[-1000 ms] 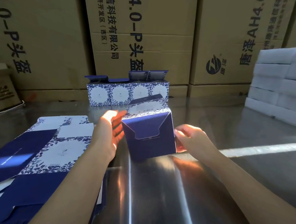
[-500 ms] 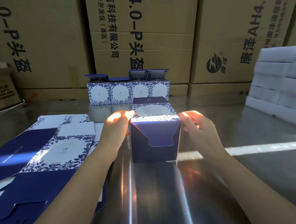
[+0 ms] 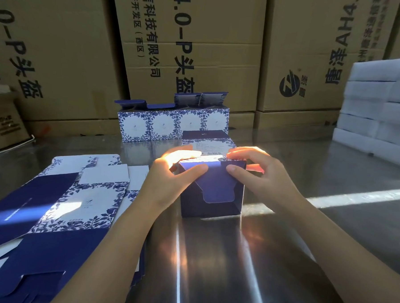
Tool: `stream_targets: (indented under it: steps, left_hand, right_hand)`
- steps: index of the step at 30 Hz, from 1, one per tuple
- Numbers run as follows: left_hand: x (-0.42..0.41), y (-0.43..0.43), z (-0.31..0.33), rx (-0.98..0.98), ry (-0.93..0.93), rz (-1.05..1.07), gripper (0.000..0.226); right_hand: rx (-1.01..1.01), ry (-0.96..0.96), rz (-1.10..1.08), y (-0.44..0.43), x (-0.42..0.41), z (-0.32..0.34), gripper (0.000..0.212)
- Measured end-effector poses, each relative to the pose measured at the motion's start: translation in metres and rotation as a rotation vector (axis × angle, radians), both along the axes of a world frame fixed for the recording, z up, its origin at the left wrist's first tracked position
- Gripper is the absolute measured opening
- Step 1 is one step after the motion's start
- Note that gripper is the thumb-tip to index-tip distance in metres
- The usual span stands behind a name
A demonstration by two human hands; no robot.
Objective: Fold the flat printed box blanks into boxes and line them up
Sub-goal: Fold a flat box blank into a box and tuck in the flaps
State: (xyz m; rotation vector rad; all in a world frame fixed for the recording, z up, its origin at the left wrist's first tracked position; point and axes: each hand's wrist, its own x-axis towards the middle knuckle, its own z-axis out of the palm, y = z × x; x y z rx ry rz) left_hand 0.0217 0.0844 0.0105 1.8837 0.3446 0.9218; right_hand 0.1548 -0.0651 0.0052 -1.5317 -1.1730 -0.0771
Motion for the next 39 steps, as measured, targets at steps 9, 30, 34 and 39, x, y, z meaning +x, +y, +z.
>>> stream_targets:
  steps: [9, 30, 34, 39]
  left_hand:
    - [-0.0008, 0.0033, -0.002, 0.202, 0.04, 0.055, 0.022]
    - [-0.0004, 0.0003, -0.0007, 0.226, 0.053, 0.07, 0.018]
    - [-0.0013, 0.0009, -0.0018, 0.216, 0.04, 0.061, 0.021]
    - [-0.0025, 0.0032, -0.0022, 0.21, 0.04, 0.041, 0.024]
  right_hand:
    - [-0.017, -0.087, -0.044, 0.0012, 0.0024, -0.0035, 0.024]
    - [0.025, -0.136, -0.098, 0.0023, 0.0026, -0.0023, 0.021]
    - [0.024, -0.099, -0.085, 0.0026, 0.0026, -0.0017, 0.022]
    - [0.028, -0.068, -0.076, 0.0027, 0.0018, -0.0006, 0.022]
